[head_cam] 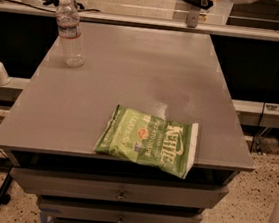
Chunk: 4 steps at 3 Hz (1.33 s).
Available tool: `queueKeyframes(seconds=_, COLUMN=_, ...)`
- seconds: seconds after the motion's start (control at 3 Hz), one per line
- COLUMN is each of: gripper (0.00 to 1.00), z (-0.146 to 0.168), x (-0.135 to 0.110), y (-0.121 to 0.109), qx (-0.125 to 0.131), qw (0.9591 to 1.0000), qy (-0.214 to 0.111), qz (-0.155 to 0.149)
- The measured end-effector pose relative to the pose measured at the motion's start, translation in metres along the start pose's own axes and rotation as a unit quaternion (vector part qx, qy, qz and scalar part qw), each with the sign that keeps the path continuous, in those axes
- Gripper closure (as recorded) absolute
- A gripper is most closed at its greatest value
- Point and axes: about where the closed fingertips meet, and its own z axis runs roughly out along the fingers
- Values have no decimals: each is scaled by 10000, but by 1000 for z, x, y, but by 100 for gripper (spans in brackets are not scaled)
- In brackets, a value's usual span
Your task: Move rxbar chocolate near water bottle
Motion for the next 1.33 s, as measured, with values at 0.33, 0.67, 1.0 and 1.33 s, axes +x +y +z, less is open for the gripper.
queueKeyframes(seconds=0.33, gripper=100, z=-2, x=-19, y=10, qx=-122, qw=9998, qy=-179, qz=-1)
queueKeyframes(seconds=0.67, gripper=100, z=16, x=-20, y=47, qx=-649, qw=9974, qy=-290, qz=114)
queueKeyframes(seconds=1.0, gripper=100, z=38, x=-14, y=98, qx=-1200, qw=9922, qy=-331, qz=105)
queueKeyframes(seconds=1.33, gripper=100, z=56, x=-6, y=149, qx=-1630, qw=9861, qy=-314, qz=21)
